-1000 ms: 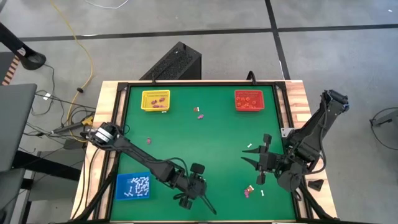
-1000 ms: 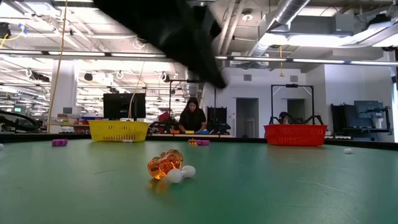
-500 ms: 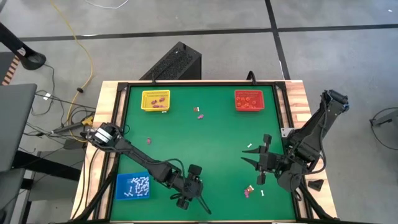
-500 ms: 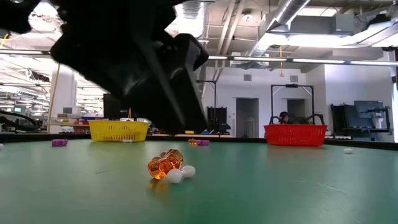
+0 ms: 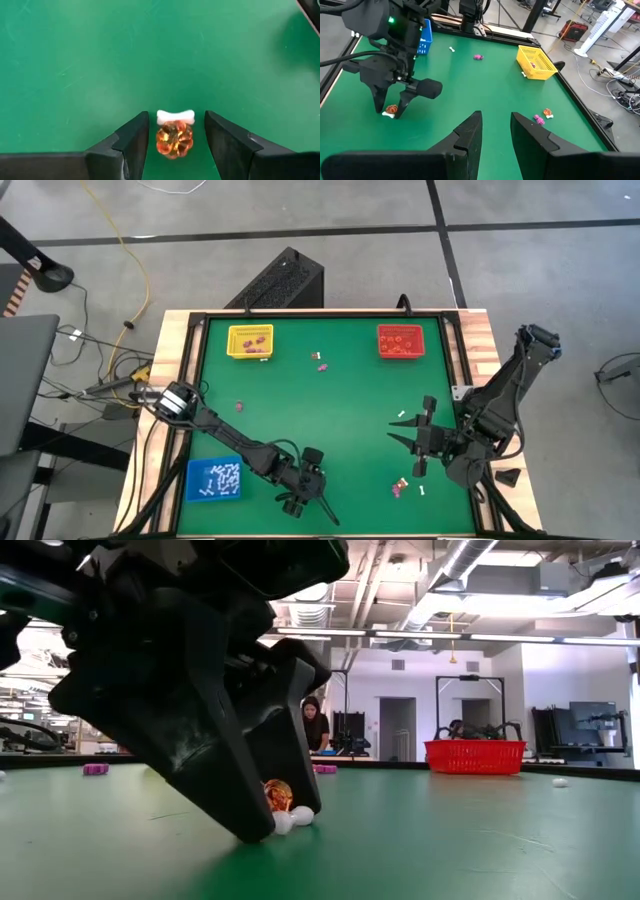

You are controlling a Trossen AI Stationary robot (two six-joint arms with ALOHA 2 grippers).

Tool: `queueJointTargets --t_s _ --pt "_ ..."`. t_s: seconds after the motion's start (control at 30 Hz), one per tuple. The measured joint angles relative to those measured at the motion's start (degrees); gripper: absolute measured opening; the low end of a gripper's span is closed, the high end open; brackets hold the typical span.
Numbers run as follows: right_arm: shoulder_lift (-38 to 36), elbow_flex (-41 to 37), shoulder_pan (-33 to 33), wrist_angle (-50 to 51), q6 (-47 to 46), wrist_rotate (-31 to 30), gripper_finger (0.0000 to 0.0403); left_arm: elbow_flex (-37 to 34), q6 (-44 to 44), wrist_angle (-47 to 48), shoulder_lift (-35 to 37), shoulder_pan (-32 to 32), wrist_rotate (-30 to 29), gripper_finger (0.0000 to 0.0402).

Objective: Sort Halloween decoration
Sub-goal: Put the orange clover toy into the orange bin

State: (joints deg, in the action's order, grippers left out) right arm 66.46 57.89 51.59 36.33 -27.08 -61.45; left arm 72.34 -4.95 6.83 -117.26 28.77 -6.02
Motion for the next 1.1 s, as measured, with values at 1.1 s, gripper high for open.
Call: queueJointTargets --t_s 1.1 --pt "0.0 0.0 0.0 -0.01 0.07 0.04 0.0132 3.8 6.16 10.36 7.19 -2.94 -3.57 0.0086"
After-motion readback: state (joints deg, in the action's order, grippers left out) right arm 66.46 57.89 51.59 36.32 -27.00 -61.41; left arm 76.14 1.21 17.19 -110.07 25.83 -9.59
